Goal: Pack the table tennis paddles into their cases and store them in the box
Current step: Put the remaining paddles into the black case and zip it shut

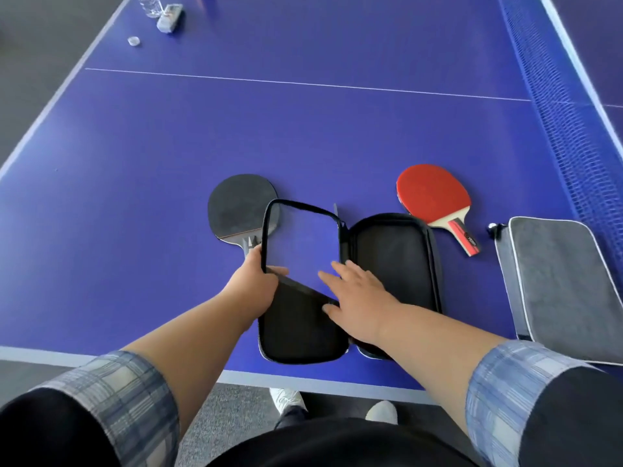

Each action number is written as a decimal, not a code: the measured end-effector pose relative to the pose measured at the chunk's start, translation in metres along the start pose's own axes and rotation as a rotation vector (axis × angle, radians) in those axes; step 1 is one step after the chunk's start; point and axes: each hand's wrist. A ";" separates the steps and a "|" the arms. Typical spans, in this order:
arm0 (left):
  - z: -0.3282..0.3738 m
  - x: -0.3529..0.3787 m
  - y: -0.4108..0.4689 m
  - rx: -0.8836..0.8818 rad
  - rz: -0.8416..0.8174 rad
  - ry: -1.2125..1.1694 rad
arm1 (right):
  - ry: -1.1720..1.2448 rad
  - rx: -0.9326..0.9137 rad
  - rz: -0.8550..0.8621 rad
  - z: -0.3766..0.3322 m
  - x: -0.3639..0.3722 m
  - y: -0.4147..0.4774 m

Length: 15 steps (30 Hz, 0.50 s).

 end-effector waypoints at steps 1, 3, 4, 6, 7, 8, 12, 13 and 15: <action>-0.004 0.001 0.005 -0.011 -0.007 0.016 | -0.024 0.030 -0.053 0.006 0.005 0.001; -0.010 0.006 0.015 -0.006 -0.034 0.062 | -0.025 0.064 -0.073 0.014 0.017 0.000; -0.011 0.009 0.020 0.005 -0.045 0.097 | -0.021 0.076 -0.059 0.016 0.021 -0.002; -0.012 0.017 0.029 0.036 -0.049 0.163 | -0.016 0.091 -0.022 0.020 0.029 -0.005; -0.012 0.021 0.034 0.050 -0.042 0.195 | -0.017 0.094 -0.007 0.023 0.031 -0.005; -0.011 0.025 0.038 0.059 -0.027 0.239 | -0.022 0.097 0.003 0.025 0.033 -0.006; -0.018 0.038 0.044 0.123 0.064 0.525 | -0.059 0.103 0.040 0.027 0.041 -0.004; -0.020 0.041 0.043 0.144 0.089 0.601 | -0.056 0.104 0.064 0.028 0.043 -0.004; -0.026 0.048 0.044 0.158 0.131 0.748 | -0.041 0.133 0.123 0.030 0.046 -0.005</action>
Point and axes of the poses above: each hand's wrist, its own y-axis towards the middle knuckle, its own x-axis out of the palm, z = x × y, and after that the axes turned 4 degrees about y, right-handed
